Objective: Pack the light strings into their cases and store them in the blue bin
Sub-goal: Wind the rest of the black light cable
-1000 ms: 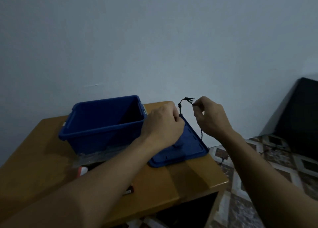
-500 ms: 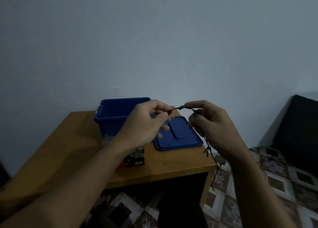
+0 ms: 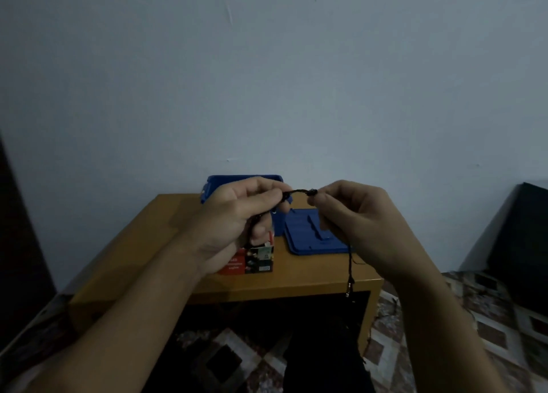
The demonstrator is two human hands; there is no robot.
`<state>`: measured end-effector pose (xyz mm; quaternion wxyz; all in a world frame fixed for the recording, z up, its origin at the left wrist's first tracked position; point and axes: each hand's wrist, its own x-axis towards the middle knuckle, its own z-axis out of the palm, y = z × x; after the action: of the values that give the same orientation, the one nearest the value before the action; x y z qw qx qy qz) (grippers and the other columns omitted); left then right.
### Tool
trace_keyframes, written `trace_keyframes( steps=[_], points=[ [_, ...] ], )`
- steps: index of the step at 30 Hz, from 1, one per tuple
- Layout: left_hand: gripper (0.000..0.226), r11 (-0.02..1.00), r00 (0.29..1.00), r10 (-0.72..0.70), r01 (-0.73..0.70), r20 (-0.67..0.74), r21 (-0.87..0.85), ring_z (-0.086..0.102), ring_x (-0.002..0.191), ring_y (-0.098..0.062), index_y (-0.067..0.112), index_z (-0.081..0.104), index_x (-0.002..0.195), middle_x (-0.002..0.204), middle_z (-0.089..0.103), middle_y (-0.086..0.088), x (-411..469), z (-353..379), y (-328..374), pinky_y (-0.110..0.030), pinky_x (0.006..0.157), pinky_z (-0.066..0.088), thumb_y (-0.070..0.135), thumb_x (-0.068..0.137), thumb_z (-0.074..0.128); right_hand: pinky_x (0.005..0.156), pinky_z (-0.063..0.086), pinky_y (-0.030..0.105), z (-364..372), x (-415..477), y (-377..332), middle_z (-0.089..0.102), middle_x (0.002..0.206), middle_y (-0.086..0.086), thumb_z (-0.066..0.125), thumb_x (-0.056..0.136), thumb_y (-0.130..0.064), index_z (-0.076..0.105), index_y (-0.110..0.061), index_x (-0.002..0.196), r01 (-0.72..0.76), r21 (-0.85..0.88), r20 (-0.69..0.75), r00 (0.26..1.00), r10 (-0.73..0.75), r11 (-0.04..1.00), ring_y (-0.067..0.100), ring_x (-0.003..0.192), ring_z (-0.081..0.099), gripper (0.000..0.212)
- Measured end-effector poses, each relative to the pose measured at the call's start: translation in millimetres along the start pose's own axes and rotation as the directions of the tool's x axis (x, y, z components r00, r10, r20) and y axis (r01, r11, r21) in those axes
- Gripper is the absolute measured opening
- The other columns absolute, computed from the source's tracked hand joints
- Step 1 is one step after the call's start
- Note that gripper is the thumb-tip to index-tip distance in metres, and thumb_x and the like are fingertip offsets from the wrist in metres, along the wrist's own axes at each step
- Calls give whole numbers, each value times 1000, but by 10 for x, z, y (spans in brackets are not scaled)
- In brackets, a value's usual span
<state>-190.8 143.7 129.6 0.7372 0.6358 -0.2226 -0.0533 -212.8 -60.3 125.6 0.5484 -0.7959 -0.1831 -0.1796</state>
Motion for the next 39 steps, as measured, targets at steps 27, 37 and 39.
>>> trace_keyframes(
  steps=[27, 37, 39],
  points=[
    [37, 889, 972, -77, 167, 220, -427, 32, 38, -5, 9, 69, 88, 53, 48, 3, -263, -62, -107, -19, 38, 24, 35, 98, 44, 49, 37, 10, 311, -126, 77, 64, 66, -3, 60, 100, -22, 72, -14, 92, 111, 4, -177, 978, -108, 994, -2, 50, 50, 17],
    [26, 781, 975, -64, 181, 211, -598, 13, 38, -7, 13, 58, 95, 47, 32, 7, -255, 19, -100, -21, 36, 16, 34, 97, 42, 84, 56, 36, 387, -276, 339, 71, 107, -1, 60, 98, -37, 65, -21, 123, 130, 75, 25, 991, -132, 989, 18, 100, 67, 30],
    [25, 790, 974, -80, 191, 212, -582, 11, 39, -8, 14, 58, 91, 46, 31, 7, -248, 54, -103, -21, 36, 15, 33, 96, 44, 75, 54, 38, 406, -247, 357, 71, 99, 2, 56, 103, -27, 66, -24, 122, 132, 49, -17, 991, -131, 990, 20, 89, 67, 21]
  ],
)
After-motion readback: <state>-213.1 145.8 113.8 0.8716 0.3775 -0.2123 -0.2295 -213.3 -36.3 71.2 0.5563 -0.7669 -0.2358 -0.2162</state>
